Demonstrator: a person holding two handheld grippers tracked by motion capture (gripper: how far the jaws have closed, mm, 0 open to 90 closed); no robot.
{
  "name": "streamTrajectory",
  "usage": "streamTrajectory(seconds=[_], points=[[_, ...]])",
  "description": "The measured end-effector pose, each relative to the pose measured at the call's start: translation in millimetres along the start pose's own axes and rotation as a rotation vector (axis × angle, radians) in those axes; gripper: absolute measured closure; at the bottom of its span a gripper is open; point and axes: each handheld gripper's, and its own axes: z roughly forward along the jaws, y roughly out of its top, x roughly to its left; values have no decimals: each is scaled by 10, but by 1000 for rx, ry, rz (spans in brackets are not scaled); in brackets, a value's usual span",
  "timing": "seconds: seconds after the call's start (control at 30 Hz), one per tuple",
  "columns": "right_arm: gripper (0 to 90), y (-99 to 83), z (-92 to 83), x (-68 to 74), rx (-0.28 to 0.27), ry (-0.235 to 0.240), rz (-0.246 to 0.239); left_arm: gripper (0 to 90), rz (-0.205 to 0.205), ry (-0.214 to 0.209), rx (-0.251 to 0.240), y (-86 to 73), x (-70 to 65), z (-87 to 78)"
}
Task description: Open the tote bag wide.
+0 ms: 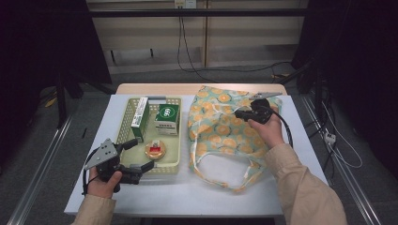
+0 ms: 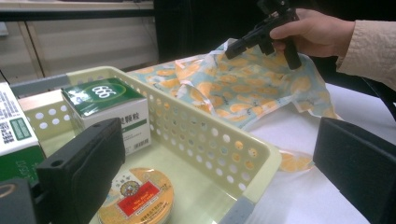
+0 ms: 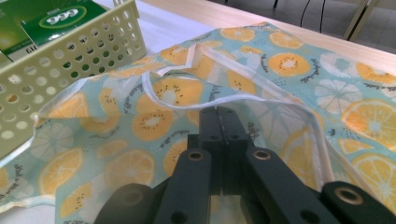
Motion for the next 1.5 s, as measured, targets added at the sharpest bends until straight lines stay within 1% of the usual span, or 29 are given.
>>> streamTrajectory(seconds=[0.1,0.2,0.23,0.3,0.37,0.43,0.47,0.53,0.57,0.63,0.7,0.77,0.83,0.9,0.93,0.97,1.03,1.1,1.13,1.17,1.2,1.23,1.3,1.4,1.43,1.47,1.5], points=[[900,-1,53,8,2,12,9,22,-12,-7,10,-7,13,20],[900,7,76,-8,-3,22,20,22,-11,-10,14,24,38,28],[900,10,77,-16,-3,24,24,22,-3,-9,16,41,48,30],[900,21,71,-29,-2,20,23,22,-5,-25,28,83,68,46],[900,41,50,-43,-16,28,37,23,-8,-31,32,119,89,64],[900,74,23,-53,-21,27,36,24,-8,-37,41,148,111,87],[900,85,12,-56,-22,26,36,24,-3,-28,46,172,124,104],[900,116,-15,-59,-23,19,33,27,1,-30,60,216,149,132],[900,131,-33,-62,-33,21,37,28,3,-24,60,240,159,144],[900,152,-58,-60,-40,25,36,28,0,-29,62,277,184,168],[900,185,-97,-52,-49,22,34,28,6,-20,75,319,211,191],[900,218,-134,-38,-54,19,29,29,-4,-28,75,338,243,215],[900,257,-175,-24,-58,17,23,29,-1,-21,83,341,274,238],[900,287,-202,-11,-48,7,12,31,6,-15,106,339,297,262],[900,293,-208,-11,-52,6,11,31,3,-13,104,340,312,275],[900,301,-220,-8,-61,10,17,32,-6,-21,107,342,321,285],[900,309,-232,3,-69,10,20,32,-4,-15,114,356,361,322],[900,312,-233,12,-68,10,15,35,-17,-25,124,355,401,358],[900,311,-231,17,-66,9,14,35,-16,-16,126,351,424,375],[900,310,-230,25,-67,9,15,38,-24,-8,141,346,436,400],[900,308,-226,35,-64,14,10,46,-27,-10,149,350,443,410],[900,306,-223,41,-60,13,5,51,-20,-7,141,355,451,415],[900,293,-210,55,-53,17,2,51,-12,-20,137,360,451,428],[900,286,-200,74,-46,17,0,57,13,-16,165,387,437,444],[900,287,-201,77,-46,18,0,60,24,-18,151,421,439,440],[900,288,-202,75,-51,19,2,64,18,-31,145,445,445,447],[900,288,-200,71,-50,20,2,63,24,-41,156,464,454,464]])
